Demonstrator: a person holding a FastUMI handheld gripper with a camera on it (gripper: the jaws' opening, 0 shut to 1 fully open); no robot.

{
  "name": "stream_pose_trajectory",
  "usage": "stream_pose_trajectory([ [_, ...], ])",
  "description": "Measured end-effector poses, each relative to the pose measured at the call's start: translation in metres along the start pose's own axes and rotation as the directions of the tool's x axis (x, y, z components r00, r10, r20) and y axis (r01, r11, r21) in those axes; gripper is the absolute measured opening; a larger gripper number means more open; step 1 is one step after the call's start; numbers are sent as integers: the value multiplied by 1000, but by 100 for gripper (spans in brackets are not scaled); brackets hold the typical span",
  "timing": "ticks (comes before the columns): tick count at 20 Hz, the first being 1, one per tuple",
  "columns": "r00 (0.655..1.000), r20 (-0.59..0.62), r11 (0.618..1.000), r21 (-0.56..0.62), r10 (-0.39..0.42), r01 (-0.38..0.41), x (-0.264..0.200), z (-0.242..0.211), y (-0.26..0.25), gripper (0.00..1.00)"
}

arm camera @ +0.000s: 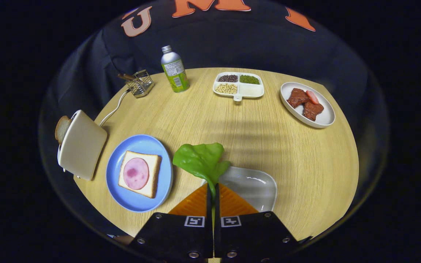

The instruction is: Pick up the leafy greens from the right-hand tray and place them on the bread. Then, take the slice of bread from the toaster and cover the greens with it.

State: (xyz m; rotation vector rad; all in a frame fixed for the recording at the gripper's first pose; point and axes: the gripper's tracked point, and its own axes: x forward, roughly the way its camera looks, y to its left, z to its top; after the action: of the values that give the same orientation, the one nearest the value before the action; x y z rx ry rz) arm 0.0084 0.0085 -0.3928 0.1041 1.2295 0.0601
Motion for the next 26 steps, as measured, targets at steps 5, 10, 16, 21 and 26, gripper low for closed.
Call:
stream_pose_trajectory([
  [5, 998, 36, 997, -56, 45, -43, -8, 17, 41, 2],
  [10, 995, 28, 991, -94, 97, -94, -3, 25, 83, 2],
  [16, 995, 7, 986, -131, 101, -100, 17, 28, 114, 2],
  [21, 994, -26, 984, -140, 107, -109, 35, 24, 132, 2],
  [26, 990, -55, 982, -132, 129, -135, 41, 20, 152, 6],
])
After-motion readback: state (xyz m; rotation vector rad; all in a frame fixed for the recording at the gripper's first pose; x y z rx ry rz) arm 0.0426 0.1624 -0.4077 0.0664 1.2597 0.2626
